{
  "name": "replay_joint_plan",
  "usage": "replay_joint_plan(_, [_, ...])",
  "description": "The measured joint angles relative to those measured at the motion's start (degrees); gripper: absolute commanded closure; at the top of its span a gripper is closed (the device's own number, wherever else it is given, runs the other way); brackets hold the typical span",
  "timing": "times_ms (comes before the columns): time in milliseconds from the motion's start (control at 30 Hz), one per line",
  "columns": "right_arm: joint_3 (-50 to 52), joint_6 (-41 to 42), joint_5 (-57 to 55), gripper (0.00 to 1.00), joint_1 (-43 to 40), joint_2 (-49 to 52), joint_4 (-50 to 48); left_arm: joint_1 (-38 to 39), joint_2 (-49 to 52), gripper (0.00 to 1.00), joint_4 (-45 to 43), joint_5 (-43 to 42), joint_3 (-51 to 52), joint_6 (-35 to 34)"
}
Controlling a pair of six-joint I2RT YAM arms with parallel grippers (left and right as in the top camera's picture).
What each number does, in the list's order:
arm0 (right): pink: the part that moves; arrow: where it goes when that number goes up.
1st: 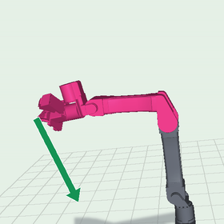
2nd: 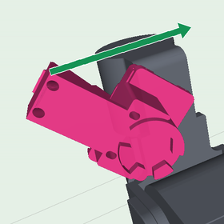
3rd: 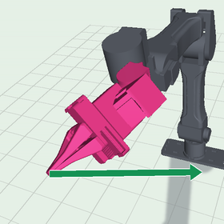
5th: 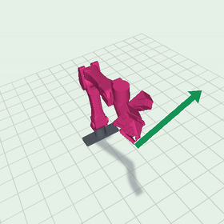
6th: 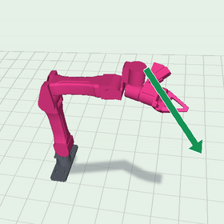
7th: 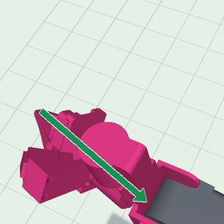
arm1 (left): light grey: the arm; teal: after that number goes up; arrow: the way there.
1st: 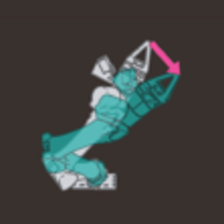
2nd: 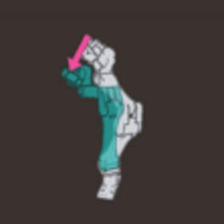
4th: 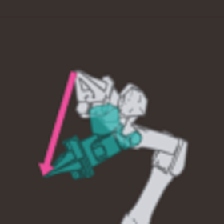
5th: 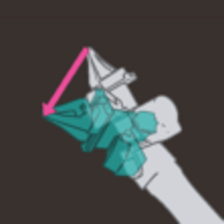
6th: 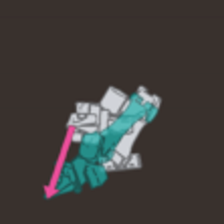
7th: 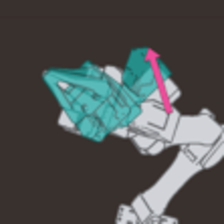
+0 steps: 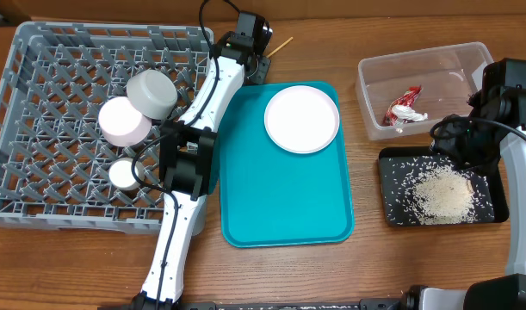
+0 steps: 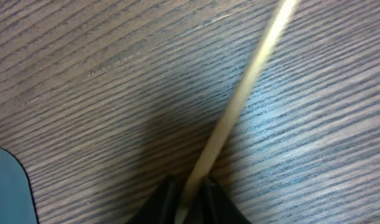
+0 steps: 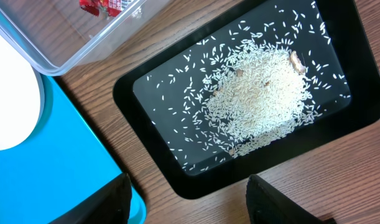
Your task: Sort waste into correct bins and load items into the dishwasher
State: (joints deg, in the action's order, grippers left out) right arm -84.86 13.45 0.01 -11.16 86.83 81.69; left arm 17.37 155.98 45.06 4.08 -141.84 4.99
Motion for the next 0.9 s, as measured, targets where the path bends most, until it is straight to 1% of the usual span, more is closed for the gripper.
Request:
replay_joint_plan(67, [0.0, 0.0, 0.0, 0.39, 0.0, 0.0, 0.0, 0.0, 0.0, 0.88, 0.2, 0.0, 0.0, -0.1])
replay_joint_plan(100, [0.0, 0.0, 0.0, 0.39, 0.0, 0.0, 0.0, 0.0, 0.0, 0.82, 0.2, 0.0, 0.0, -0.1])
replay_joint_plan(133, [0.0, 0.0, 0.0, 0.39, 0.0, 0.0, 0.0, 0.0, 0.0, 0.8, 0.2, 0.0, 0.0, -0.1])
replay_joint_plan(233, [0.0, 0.0, 0.0, 0.39, 0.0, 0.0, 0.2, -0.2, 0.0, 0.91, 0.0, 0.3, 0.0, 0.0])
replay_joint_plan(333, [0.0, 0.0, 0.0, 0.39, 0.0, 0.0, 0.4, -0.2, 0.0, 0.9, -0.1, 0.3, -0.1, 0.6])
replay_joint_plan(400, [0.0, 0.0, 0.0, 0.39, 0.0, 0.0, 0.4, -0.3, 0.0, 0.91, -0.1, 0.2, -0.1, 1.0])
replay_joint_plan(500, [0.0, 0.0, 0.0, 0.39, 0.0, 0.0, 0.4, -0.3, 0.0, 0.96, 0.1, 0.3, -0.1, 1.1])
replay_joint_plan(700, [0.0, 0.0, 0.0, 0.39, 0.0, 0.0, 0.4, -0.5, 0.0, 0.96, 0.0, 0.1, -0.1, 1.3])
replay_joint_plan(900, [0.0, 0.0, 0.0, 0.39, 0.0, 0.0, 0.4, -0.5, 0.7, 0.96, 0.6, 3.2, -1.7, 1.9])
